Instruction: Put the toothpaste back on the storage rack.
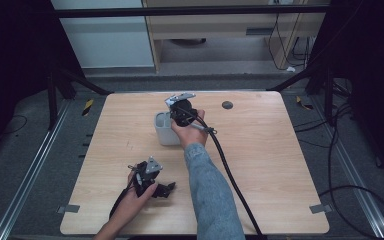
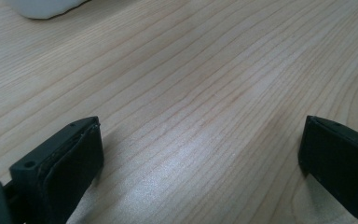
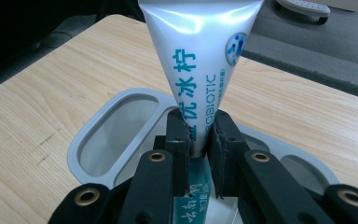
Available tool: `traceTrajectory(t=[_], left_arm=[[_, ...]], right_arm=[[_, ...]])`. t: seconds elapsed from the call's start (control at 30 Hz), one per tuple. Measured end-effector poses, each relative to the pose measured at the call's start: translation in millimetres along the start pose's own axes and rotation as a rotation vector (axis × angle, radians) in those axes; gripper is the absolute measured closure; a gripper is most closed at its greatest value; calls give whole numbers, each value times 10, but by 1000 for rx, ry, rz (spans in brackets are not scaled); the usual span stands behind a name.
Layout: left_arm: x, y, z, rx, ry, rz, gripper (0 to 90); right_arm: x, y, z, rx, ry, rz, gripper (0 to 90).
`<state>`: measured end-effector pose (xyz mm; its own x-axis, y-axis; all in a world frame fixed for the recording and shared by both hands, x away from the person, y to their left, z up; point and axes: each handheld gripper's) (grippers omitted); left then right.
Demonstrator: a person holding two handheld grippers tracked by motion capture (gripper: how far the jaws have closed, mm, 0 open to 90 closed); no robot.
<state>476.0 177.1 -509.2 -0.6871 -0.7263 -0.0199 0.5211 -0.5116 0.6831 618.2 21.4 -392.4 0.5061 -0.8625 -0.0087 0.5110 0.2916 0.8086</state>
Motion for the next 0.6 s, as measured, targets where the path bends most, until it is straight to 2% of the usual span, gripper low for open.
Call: traceTrajectory(t=[0.33, 0.6], left_arm=[[3, 1, -1, 0, -4, -4, 0], [6, 1, -2, 2, -5, -3, 0]], right_arm=[[-67, 39, -45, -15, -8, 43, 788], [-87, 70, -87, -24, -12, 42, 787]])
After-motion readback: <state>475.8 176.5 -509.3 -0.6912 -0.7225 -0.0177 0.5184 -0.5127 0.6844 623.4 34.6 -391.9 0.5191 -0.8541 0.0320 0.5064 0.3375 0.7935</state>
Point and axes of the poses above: each handheld gripper's, and its own axes: z roughly backward along the jaws, y roughly out of its top, x roughly to its right, and after that the axes turned 2 degrees about -x, right-handed
